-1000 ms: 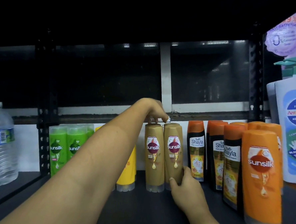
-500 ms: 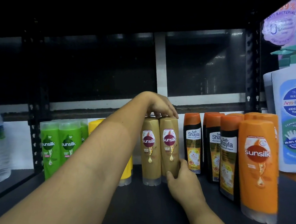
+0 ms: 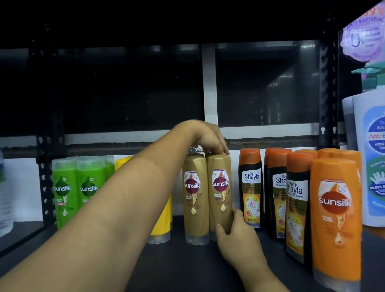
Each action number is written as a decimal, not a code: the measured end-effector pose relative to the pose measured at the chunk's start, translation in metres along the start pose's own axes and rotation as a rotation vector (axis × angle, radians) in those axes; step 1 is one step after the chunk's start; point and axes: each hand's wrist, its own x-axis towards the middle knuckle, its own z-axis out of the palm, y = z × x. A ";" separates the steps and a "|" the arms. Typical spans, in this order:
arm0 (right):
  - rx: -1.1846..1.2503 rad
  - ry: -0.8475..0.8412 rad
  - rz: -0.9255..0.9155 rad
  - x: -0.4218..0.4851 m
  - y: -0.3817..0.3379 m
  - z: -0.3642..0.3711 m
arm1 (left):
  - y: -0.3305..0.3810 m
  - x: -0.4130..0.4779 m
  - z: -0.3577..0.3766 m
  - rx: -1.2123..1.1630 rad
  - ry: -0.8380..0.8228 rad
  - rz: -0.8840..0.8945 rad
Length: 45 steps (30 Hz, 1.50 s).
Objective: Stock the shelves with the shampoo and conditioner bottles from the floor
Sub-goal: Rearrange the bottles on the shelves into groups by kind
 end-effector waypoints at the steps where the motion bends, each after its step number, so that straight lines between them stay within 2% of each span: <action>1: 0.000 0.001 -0.001 0.000 0.000 0.000 | 0.000 -0.003 0.001 0.023 0.027 0.008; 2: -0.001 0.001 -0.003 -0.001 -0.001 -0.001 | -0.001 -0.008 0.002 0.051 0.080 0.021; 4: 0.001 0.003 -0.002 -0.003 -0.001 -0.002 | -0.003 -0.022 0.010 0.064 0.290 0.066; 8: -0.010 0.002 0.006 -0.006 -0.005 -0.004 | -0.017 -0.066 0.058 -0.189 0.809 0.098; 10: 0.004 0.003 0.012 -0.007 -0.006 -0.006 | -0.022 -0.089 0.088 -0.249 0.954 0.068; 11: 0.018 0.002 0.012 -0.007 -0.007 -0.006 | -0.022 -0.100 0.101 -0.301 0.964 0.044; 14: 0.037 -0.007 -0.001 -0.009 -0.006 -0.007 | -0.033 -0.108 0.141 -0.503 0.846 -0.071; 18: 0.070 0.020 -0.027 -0.007 -0.004 -0.007 | -0.056 -0.105 0.188 -0.677 0.709 -0.120; 22: 0.087 0.031 -0.046 -0.003 0.001 -0.003 | -0.065 -0.111 0.212 -0.579 0.521 -0.103; 26: 0.077 0.043 -0.055 0.001 0.004 -0.001 | -0.067 -0.110 0.215 -0.581 0.608 -0.122; 32: 0.067 0.070 -0.044 0.005 0.006 0.002 | -0.062 -0.102 0.216 -0.444 0.730 -0.224; 36: 0.006 0.110 -0.050 0.001 0.004 0.001 | -0.061 -0.104 0.218 -0.378 0.669 -0.293; 40: -0.166 0.132 -0.023 -0.012 -0.008 -0.007 | -0.060 -0.117 0.216 -0.184 0.562 -0.373; 43: -0.252 0.073 -0.029 -0.022 -0.011 -0.019 | -0.057 -0.133 0.218 -0.121 0.498 -0.357; 45: -0.356 -0.057 -0.083 -0.032 -0.010 -0.030 | -0.053 -0.142 0.222 -0.104 0.451 -0.292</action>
